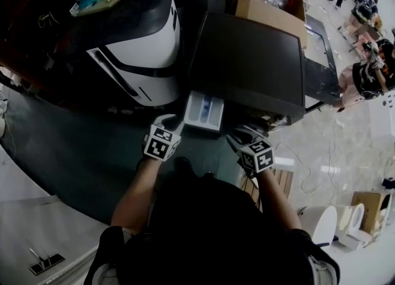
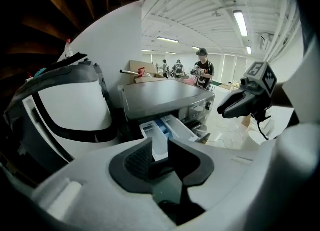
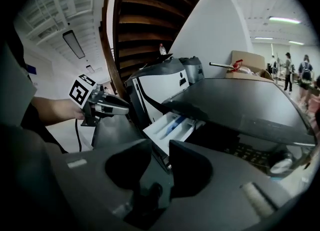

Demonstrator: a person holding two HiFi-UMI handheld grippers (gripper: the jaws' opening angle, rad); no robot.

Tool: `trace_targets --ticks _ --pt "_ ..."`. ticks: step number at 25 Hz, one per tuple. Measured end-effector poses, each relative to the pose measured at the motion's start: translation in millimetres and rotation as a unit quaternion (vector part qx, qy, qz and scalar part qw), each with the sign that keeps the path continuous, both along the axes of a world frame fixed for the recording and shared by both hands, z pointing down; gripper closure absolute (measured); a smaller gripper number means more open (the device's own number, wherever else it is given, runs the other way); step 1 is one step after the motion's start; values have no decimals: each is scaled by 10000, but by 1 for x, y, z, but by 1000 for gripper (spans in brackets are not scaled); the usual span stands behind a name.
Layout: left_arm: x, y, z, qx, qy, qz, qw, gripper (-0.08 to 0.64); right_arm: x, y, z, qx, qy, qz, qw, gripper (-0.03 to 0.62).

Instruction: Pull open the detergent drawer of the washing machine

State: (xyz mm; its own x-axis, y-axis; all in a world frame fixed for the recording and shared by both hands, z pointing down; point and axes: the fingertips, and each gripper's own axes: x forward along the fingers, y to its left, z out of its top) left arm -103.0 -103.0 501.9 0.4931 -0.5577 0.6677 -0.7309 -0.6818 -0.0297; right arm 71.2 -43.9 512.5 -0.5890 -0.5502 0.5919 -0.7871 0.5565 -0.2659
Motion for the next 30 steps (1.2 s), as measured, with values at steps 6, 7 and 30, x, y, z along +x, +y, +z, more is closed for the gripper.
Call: trace_targets --ticks 6,7,30 --pt "11 -20 -31 130 340 35 9993 474 18 -31 -28 273 -363 560 9974 489" --pt "12 -26 -38 192 380 53 9991 477 21 -38 -33 338 -395 632 9966 491" --pt "-35 -133 -152 1229 1343 0 9833 522 -53 -147 -159 1877 -345 497 9804 589"
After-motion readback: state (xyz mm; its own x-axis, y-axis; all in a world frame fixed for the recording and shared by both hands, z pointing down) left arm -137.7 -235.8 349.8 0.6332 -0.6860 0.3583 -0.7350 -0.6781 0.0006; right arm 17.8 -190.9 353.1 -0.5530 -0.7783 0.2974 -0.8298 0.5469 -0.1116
